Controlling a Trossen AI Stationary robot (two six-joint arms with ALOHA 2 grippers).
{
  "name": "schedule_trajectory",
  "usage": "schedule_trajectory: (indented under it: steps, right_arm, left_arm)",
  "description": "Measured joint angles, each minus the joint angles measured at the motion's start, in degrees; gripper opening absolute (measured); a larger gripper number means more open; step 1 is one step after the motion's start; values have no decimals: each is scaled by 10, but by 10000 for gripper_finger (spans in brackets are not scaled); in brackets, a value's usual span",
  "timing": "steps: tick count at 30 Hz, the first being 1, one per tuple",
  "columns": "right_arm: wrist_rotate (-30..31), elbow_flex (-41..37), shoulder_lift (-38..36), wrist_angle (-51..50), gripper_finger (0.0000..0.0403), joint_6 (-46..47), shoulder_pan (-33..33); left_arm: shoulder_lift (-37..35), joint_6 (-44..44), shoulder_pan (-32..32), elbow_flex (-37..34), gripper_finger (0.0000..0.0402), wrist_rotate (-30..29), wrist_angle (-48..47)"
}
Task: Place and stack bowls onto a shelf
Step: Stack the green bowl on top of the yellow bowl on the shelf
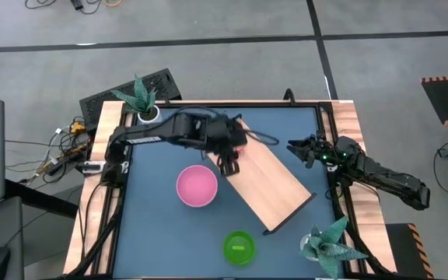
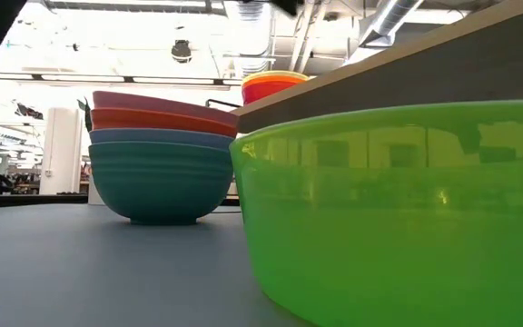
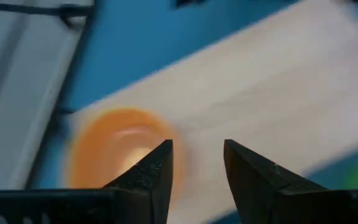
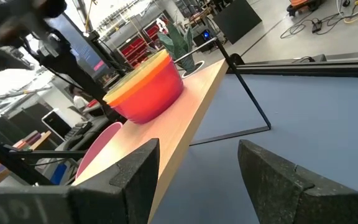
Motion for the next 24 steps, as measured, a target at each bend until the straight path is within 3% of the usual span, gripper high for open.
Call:
schedule_trajectory:
  steps: [6, 10, 15, 24]
  right_arm:
    - [0, 0, 0, 0, 245, 0, 1]
    - [0, 0, 0, 0, 245, 0, 1]
    - [0, 0, 0, 0, 245, -2, 0]
    - [0, 0, 0, 0, 245, -2, 0]
  left_arm:
    - [-6, -85, -78, -53, 128, 95, 2]
    - [-6, -183, -149, -126, 128, 86, 23]
    - [-6, -288, -214, -233, 128, 64, 129]
    - [-6, -443, -239, -388, 128, 57, 303]
